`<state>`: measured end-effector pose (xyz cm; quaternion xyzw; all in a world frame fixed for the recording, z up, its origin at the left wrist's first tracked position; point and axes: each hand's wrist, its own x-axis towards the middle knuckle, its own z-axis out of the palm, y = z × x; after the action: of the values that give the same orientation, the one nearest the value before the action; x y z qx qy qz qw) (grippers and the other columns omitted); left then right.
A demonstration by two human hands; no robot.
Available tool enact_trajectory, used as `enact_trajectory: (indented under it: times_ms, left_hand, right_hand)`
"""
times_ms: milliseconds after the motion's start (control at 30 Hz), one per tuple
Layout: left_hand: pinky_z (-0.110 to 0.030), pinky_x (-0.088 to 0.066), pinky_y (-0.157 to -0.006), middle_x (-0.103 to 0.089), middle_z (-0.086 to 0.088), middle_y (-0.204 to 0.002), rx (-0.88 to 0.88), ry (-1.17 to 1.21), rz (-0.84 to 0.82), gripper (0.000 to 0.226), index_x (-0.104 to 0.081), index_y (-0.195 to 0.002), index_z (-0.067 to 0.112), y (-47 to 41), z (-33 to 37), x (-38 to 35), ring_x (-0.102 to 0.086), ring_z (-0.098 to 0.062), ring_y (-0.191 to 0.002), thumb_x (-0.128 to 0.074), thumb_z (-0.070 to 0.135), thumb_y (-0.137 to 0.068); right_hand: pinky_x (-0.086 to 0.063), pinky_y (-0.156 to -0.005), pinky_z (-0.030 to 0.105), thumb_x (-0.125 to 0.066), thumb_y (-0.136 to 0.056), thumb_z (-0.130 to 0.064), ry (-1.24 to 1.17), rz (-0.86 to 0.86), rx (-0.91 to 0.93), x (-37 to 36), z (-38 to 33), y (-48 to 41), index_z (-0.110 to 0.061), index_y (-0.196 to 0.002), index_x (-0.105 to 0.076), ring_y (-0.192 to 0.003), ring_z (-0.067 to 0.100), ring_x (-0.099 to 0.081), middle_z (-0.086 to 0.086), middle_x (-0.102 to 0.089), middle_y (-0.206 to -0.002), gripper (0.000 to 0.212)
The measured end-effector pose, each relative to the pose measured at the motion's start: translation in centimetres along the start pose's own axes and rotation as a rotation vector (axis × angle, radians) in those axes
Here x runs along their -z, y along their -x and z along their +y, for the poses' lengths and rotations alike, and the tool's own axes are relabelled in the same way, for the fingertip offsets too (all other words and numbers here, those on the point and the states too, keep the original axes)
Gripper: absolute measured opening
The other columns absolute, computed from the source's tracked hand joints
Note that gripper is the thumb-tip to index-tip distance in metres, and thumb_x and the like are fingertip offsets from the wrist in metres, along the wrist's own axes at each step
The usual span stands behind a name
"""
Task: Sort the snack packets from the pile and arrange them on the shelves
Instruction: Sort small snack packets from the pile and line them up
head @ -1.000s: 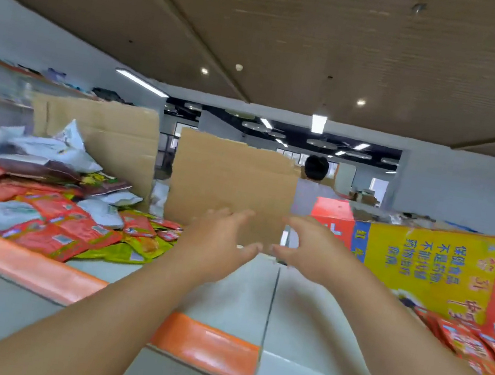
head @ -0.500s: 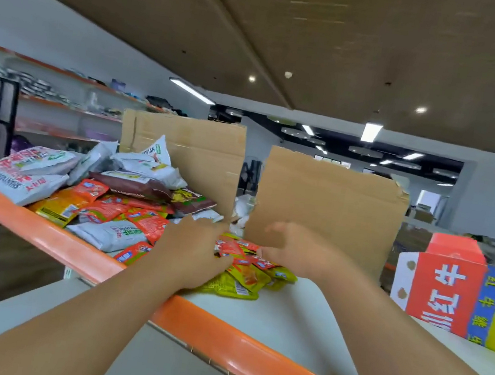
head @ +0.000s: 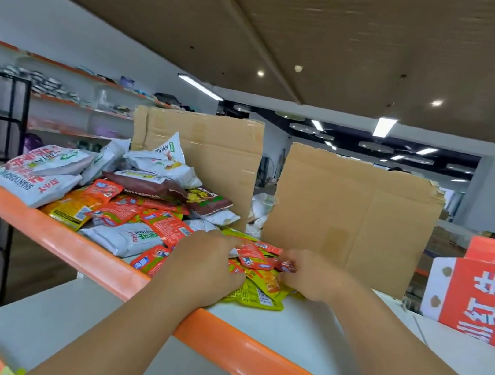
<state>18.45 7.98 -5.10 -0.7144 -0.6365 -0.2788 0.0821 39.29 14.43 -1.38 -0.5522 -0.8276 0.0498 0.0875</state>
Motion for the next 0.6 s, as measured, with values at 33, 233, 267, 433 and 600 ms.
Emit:
enact_trajectory:
  times_ms: [33,233,267,433,600]
  left_hand:
    - [-0.038,-0.051,-0.092,-0.064,0.001,-0.124,0.001,0.02,0.01,0.062,-0.057,-0.139,0.036,0.1,0.0,-0.1,-0.057,-0.022,-0.116,-0.065,0.057,-0.081]
    - [-0.033,-0.05,-0.091,-0.063,0.008,-0.122,-0.016,0.122,0.025,0.065,-0.061,-0.13,0.04,0.3,0.0,0.4,-0.056,-0.015,-0.115,-0.072,0.06,-0.069]
    - [-0.032,-0.05,-0.092,-0.063,0.01,-0.122,-0.015,0.137,0.008,0.066,-0.061,-0.129,0.042,0.3,0.0,0.6,-0.055,-0.013,-0.115,-0.072,0.06,-0.067]
    - [-0.031,-0.049,-0.093,-0.059,0.017,-0.129,-0.008,0.241,-0.07,0.061,-0.059,-0.123,0.05,0.3,-0.3,0.9,-0.052,-0.008,-0.117,-0.072,0.051,-0.064]
    - [-0.024,-0.041,-0.081,-0.052,0.022,-0.126,-0.041,0.254,-0.136,0.055,-0.057,-0.119,0.053,0.7,-0.1,1.2,-0.049,-0.005,-0.108,-0.073,0.04,-0.068]
  right_hand:
    - [-0.042,-0.056,0.023,-0.06,-0.095,-0.024,0.002,-0.005,0.006,-0.1,0.0,0.1,-0.028,-0.121,-0.064,-0.065,0.013,-0.056,-0.002,-0.062,-0.083,0.027]
    - [-0.054,-0.069,0.031,-0.053,-0.089,-0.01,0.017,0.015,-0.001,0.1,0.3,-0.3,-0.017,-0.113,-0.068,-0.077,0.021,-0.067,0.002,-0.07,-0.086,0.029]
    - [-0.054,-0.071,0.032,-0.054,-0.087,-0.009,0.03,0.01,-0.003,0.1,0.3,-0.3,-0.018,-0.114,-0.067,-0.079,0.021,-0.067,0.002,-0.07,-0.089,0.032]
    - [-0.053,-0.071,0.032,-0.056,-0.082,-0.005,0.105,0.025,-0.007,0.1,0.2,-0.3,-0.014,-0.115,-0.068,-0.085,0.025,-0.065,0.008,-0.071,-0.101,0.037]
    - [-0.052,-0.068,0.033,-0.064,-0.077,-0.009,0.133,0.055,-0.022,-0.1,1.0,-0.3,-0.017,-0.105,-0.068,-0.085,0.025,-0.065,0.008,-0.069,-0.096,0.029]
